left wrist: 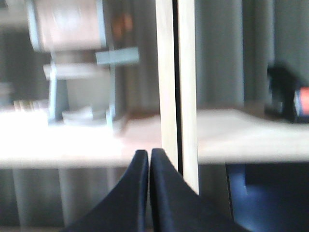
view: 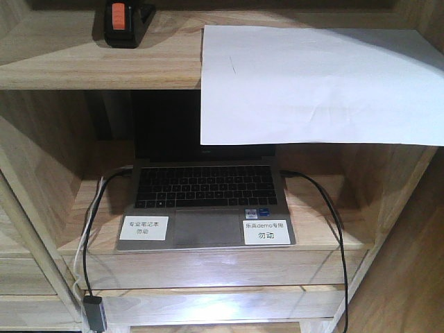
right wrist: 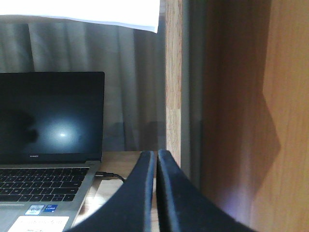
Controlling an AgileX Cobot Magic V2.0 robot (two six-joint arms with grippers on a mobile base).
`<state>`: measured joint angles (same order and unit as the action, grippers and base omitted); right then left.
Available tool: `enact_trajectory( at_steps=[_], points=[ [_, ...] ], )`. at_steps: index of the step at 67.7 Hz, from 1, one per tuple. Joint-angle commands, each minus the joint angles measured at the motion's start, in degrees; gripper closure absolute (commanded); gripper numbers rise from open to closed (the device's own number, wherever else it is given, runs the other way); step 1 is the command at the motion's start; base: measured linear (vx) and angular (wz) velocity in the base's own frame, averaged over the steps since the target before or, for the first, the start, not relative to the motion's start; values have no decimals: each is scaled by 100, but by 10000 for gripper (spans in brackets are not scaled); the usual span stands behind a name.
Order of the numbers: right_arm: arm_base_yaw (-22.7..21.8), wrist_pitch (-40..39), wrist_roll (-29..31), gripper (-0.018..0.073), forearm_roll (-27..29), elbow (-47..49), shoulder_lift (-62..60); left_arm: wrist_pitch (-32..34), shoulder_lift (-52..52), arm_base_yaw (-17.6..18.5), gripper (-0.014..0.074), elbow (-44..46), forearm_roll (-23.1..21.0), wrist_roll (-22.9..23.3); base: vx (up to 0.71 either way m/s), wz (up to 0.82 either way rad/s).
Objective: Grab stapler and paper to desk for stapling
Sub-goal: 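Reach the left gripper toward the black stapler on the upper shelf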
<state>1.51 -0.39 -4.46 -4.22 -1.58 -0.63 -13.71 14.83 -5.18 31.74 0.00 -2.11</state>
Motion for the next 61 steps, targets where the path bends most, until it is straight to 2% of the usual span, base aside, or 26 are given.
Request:
enact_trajectory(
  at_steps=[1, 12, 21, 44, 52, 61],
  points=[
    [-29, -412, -9, 568, -23, -19, -86, 364, 114, 8, 603, 153, -119, 61, 0, 0],
    [-29, -412, -9, 568, -23, -19, -86, 319, 114, 176, 595, 153, -163, 66, 0, 0],
    [-29, -412, -9, 568, -23, -19, -86, 197, 148, 360, 538, 153, -138, 60, 0, 0],
    [-29, -412, -9, 568, -23, -19, -86, 209, 244, 788, 179, 153, -149, 60, 0, 0],
    [-29, -412, -9, 568, -23, -19, -86, 203, 296, 978, 116, 153, -139, 39, 0, 0],
    [-29, -412, -9, 568, -23, -19, -86, 116, 476, 1160, 97, 172, -139, 39, 0, 0]
  ],
)
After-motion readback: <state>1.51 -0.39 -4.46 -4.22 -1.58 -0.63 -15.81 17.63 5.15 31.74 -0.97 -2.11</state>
